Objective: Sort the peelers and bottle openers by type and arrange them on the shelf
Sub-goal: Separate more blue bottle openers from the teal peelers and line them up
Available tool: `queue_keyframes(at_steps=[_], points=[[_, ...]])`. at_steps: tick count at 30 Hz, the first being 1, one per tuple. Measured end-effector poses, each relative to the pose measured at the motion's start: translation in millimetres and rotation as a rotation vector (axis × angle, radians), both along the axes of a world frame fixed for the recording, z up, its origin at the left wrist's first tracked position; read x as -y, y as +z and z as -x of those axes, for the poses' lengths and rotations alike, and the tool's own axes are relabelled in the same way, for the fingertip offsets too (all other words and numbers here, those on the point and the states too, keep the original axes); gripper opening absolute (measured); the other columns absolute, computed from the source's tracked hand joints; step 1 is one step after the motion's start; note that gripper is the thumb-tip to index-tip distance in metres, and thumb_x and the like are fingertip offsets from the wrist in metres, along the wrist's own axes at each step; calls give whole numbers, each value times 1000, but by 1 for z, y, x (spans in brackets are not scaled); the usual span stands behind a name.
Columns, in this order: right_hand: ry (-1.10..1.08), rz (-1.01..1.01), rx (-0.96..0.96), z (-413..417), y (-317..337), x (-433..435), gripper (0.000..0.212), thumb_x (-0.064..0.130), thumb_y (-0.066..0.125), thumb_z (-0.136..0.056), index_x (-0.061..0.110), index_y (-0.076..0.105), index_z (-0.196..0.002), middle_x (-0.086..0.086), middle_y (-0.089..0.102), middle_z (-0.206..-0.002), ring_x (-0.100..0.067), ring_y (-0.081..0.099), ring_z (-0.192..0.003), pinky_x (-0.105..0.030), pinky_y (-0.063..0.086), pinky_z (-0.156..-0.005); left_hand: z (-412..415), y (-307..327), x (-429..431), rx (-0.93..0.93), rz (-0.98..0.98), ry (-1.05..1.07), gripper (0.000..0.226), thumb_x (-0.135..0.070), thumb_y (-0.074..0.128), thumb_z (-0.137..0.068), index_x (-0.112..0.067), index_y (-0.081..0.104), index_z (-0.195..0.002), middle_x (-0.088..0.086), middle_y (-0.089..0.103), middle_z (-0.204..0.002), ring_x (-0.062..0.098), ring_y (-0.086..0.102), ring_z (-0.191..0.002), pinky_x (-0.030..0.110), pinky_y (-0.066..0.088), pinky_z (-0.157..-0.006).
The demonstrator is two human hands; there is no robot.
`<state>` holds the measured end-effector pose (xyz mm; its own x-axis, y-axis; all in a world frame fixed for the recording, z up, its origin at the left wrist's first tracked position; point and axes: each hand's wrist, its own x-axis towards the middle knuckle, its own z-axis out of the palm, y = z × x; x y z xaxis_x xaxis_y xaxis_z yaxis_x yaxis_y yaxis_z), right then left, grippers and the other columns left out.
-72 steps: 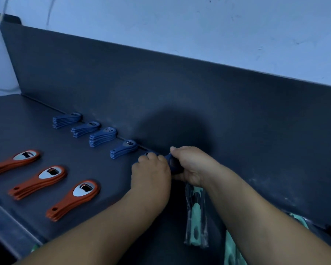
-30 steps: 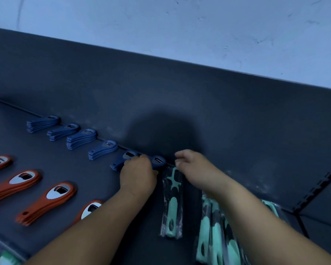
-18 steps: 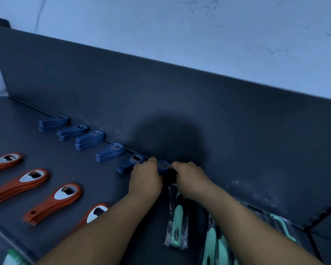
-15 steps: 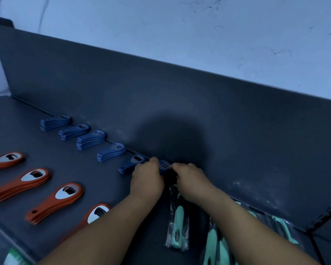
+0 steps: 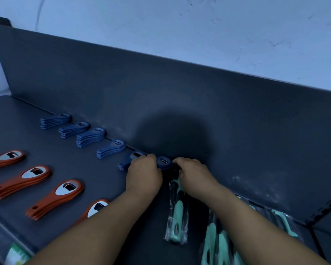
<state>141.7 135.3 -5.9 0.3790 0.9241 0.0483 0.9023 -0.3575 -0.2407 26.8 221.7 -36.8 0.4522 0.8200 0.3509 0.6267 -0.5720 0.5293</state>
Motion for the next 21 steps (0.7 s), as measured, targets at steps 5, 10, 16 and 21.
queue_keyframes(at_steps=[5,10,16,21], points=[[-11,-18,-31,0,-3,2,45,12,39,-95,23,44,-138,-2,53,-136,-26,45,-121,-41,39,-102,1,0,1,25,7,3,13,-17,57,-89,-10,66,-93,3,67,-90,16,54,-81,30,46,-65],[-10,-24,-49,2,-2,4,45,16,42,-96,23,41,-140,-1,51,-139,-25,44,-124,-40,39,-103,5,6,3,124,40,12,14,-19,59,-90,-16,69,-99,0,69,-95,15,59,-88,24,41,-68],[-6,-27,-39,7,0,0,45,19,44,-96,23,41,-140,0,50,-139,-24,44,-124,-37,39,-103,23,25,-10,215,30,169,16,-27,64,-87,-21,70,-101,-1,71,-98,21,61,-97,28,41,-76],[19,-12,-28,14,1,-6,44,19,43,-97,23,40,-141,0,48,-139,-23,42,-124,-37,37,-104,45,26,-31,131,60,239,21,-24,60,-90,-19,69,-108,3,69,-104,23,59,-102,28,38,-74]])
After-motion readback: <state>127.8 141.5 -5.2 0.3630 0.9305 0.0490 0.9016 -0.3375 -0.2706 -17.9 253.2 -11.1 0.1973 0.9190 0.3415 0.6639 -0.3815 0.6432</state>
